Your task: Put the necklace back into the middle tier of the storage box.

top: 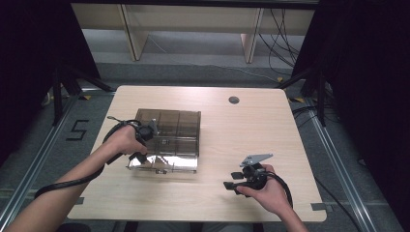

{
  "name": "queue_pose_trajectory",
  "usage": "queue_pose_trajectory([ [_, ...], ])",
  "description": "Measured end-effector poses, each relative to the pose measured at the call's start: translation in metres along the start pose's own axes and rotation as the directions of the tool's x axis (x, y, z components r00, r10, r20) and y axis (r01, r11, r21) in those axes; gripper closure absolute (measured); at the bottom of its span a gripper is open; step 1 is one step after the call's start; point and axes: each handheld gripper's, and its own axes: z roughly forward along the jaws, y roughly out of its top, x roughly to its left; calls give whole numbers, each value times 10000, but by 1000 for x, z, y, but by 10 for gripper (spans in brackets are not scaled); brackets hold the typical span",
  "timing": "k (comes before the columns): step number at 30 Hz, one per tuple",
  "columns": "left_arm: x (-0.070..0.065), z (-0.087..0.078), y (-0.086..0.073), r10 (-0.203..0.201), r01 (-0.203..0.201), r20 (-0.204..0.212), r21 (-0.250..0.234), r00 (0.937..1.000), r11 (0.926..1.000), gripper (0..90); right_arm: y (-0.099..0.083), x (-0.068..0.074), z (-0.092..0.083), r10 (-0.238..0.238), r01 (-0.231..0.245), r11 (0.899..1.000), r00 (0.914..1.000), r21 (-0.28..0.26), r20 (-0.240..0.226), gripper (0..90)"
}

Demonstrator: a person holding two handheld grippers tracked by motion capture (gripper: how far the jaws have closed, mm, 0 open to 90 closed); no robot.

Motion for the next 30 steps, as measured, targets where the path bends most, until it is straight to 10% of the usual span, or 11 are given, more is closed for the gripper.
queue_pose_trajectory([
  [30, -2, -24, -32, 172, -199, -215, -1322, 9996, 9910, 695, 0, 1, 0, -15, 15, 10000, 10000, 50, -43, 472],
])
